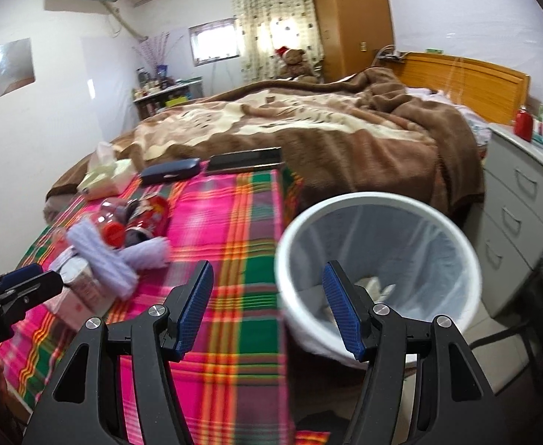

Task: Collect trash
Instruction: 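Move both tools back toward the trash pile on the cloth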

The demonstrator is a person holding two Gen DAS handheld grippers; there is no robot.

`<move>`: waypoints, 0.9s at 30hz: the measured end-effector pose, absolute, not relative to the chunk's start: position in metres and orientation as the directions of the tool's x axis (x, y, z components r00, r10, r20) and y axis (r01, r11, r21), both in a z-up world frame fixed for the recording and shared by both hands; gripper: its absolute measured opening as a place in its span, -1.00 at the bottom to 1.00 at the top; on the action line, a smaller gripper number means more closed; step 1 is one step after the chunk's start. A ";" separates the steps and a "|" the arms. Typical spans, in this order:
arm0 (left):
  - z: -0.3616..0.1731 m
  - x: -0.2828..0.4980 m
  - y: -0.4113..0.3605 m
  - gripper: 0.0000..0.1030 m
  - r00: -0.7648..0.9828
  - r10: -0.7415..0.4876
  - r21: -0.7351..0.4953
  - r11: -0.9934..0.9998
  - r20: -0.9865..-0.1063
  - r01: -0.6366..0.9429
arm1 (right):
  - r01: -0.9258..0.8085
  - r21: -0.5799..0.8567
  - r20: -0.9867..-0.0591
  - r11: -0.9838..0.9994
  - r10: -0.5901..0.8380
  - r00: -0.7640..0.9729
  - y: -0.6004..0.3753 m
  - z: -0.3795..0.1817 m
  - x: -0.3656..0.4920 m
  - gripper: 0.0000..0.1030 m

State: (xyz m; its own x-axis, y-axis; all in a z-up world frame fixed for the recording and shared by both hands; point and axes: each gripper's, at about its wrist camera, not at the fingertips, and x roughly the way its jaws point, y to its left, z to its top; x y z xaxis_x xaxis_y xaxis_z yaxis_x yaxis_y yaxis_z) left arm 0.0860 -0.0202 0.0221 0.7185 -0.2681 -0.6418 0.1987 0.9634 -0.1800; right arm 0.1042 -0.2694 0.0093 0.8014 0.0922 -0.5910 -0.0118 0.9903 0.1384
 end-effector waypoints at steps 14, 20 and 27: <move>-0.010 0.083 0.023 0.60 0.693 -0.199 -0.166 0.979 -0.693 0.115 | -0.155 0.138 -0.625 0.978 0.207 0.753 -0.206 -0.001 0.117 0.23; -0.018 0.089 0.033 0.61 0.683 -0.113 -0.080 0.994 -0.722 0.080 | -0.181 0.150 -0.634 0.972 0.235 0.737 -0.192 -0.002 0.121 0.23; -0.026 0.086 0.060 0.66 0.663 -0.143 -0.131 0.989 -0.735 0.068 | -0.222 0.160 -0.653 0.962 0.272 0.707 -0.174 -0.007 0.124 0.23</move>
